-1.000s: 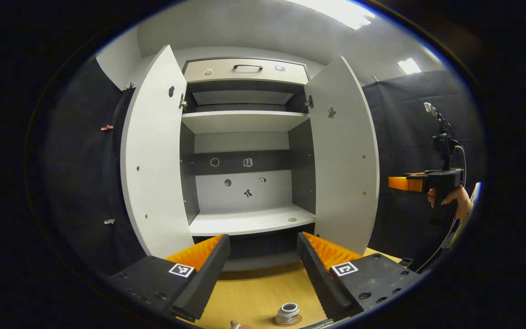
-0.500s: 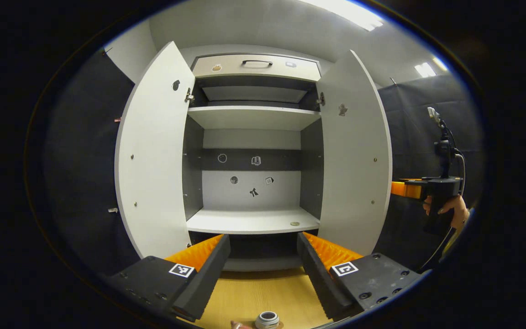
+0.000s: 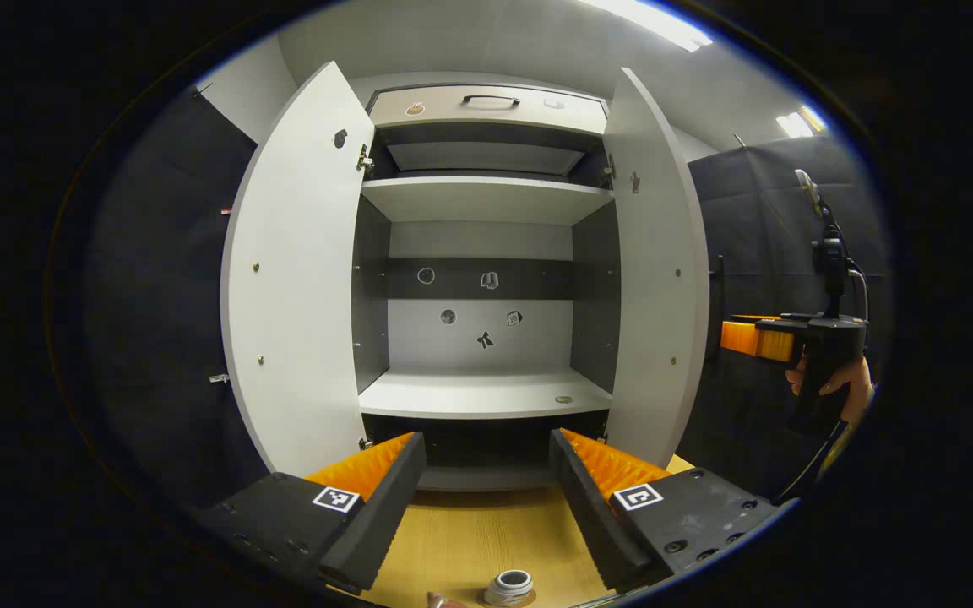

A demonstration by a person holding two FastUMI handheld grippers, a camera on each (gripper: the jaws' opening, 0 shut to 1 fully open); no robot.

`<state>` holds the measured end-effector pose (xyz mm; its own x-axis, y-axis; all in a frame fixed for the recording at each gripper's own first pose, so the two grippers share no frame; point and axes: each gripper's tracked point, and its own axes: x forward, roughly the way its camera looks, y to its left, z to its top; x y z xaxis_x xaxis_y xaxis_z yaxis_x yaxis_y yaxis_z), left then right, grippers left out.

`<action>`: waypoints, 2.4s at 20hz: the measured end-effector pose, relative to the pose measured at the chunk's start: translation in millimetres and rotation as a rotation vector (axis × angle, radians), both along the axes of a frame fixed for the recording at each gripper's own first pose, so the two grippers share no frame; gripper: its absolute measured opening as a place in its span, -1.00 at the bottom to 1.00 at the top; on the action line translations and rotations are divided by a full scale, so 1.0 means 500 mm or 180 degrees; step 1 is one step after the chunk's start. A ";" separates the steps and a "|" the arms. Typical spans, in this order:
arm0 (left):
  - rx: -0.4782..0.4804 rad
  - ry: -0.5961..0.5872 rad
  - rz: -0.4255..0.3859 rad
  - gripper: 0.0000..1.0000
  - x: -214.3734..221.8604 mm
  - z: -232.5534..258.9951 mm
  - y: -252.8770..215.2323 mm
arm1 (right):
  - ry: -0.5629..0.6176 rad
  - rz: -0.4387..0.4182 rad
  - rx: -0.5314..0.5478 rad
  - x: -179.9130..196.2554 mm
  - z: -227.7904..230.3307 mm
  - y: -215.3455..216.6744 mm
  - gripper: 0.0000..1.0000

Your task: Grasp the bottle in the cabinet with the left hand and place it on the coaster, then close the right door with the right hand and the left door with the left hand.

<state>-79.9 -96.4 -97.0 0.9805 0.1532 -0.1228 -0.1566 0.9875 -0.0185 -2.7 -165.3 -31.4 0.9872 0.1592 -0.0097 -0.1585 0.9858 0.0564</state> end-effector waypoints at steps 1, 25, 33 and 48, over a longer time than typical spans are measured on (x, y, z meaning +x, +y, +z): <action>0.0005 0.0019 -0.0021 0.87 -0.003 0.000 0.015 | 0.0005 -0.0002 -0.0002 0.004 -0.002 0.019 0.94; 0.0151 -0.0106 0.0973 0.90 -0.210 0.062 0.523 | -0.0168 -0.0646 -0.0054 0.261 -0.013 0.270 0.89; 0.0288 -0.0265 0.0820 0.89 -0.069 0.105 0.684 | -0.0098 -0.0722 -0.0229 0.208 -0.018 0.256 0.93; 0.0201 -0.0250 0.0523 0.86 0.031 0.083 0.648 | 0.0015 -0.0724 -0.0408 0.055 -0.042 0.265 0.95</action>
<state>-64.6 227.7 -55.4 0.9478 0.3172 -0.0321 -0.3165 0.9483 0.0240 24.7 -32.7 -52.2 0.9974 -0.0697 -0.0202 0.0681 0.9951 -0.0711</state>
